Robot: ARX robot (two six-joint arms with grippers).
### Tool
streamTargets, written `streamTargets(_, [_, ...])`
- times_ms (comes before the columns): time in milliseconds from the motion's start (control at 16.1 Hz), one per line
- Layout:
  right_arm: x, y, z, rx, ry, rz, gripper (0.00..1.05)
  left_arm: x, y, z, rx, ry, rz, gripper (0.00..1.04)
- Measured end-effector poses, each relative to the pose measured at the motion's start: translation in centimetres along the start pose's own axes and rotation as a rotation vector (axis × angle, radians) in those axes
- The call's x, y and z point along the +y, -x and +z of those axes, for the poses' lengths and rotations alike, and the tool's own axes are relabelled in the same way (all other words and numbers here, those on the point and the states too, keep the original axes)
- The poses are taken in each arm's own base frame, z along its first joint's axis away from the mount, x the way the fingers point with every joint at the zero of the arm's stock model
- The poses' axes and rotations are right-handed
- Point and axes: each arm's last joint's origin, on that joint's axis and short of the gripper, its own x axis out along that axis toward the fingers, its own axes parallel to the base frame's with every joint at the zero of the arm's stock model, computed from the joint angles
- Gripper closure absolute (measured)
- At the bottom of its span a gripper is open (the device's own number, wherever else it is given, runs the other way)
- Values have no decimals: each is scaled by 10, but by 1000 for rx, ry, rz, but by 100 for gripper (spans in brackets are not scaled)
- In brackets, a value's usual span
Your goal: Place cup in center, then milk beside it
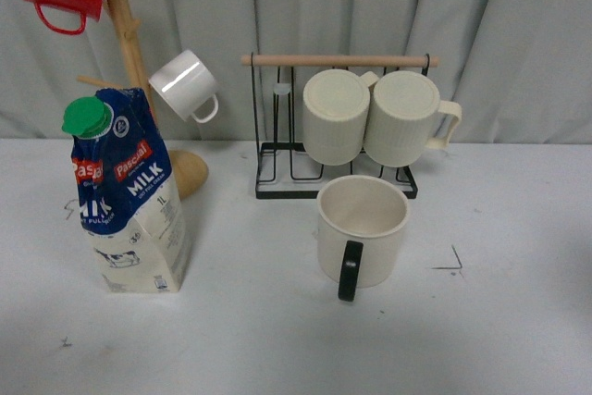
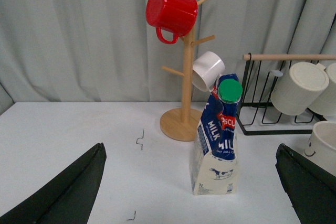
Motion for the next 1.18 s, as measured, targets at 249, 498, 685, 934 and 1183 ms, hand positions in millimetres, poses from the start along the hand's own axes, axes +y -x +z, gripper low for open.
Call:
streamTargets(249, [-12,20,-14,2,1,11,103,0,0,0,0,0,0,7])
streamTargets(498, [-16,30,-21,3,0,-2,103,0,0,0,0,0,0,7])
streamTargets(685, [-16,33,-22,4,0,4,103,0,0,0,0,0,0,7])
streamTargets(934, [-16,51,-32,3,0,5,103,0,0,0,0,0,0,7])
streamTargets(1183, [-16,60,-38,-9,0,4,103,0,0,0,0,0,0,7])
